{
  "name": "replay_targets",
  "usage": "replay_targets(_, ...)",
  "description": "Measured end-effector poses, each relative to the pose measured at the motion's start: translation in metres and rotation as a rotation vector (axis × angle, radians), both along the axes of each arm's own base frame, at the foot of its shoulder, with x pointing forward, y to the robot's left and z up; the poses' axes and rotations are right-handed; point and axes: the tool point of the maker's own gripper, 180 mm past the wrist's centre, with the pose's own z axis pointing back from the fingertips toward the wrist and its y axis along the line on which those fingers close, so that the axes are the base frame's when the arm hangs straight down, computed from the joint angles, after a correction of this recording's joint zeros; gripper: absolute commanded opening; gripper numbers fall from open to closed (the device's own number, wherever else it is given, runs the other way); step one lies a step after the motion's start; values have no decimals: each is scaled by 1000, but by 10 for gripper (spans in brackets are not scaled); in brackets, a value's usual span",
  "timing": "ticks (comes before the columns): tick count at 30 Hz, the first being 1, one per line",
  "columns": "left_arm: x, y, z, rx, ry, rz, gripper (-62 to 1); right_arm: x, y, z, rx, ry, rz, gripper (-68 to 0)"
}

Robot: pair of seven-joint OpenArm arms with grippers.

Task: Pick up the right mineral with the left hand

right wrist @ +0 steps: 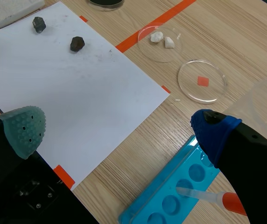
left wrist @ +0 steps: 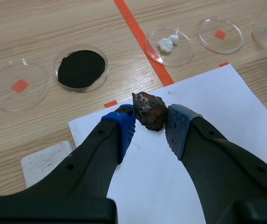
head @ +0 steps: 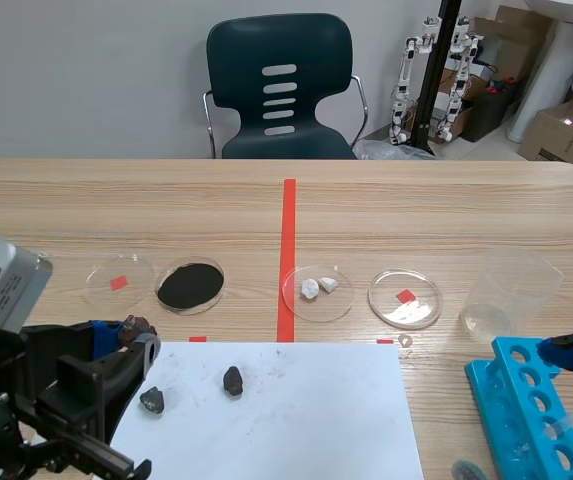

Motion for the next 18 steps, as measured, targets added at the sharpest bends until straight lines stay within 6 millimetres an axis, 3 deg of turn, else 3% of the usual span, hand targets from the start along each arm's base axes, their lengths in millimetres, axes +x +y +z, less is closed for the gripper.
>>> replay_targets(18, -8, -1, 1, 25, -31, -17, -496, 0, 0, 0, 0, 0, 0, 4)
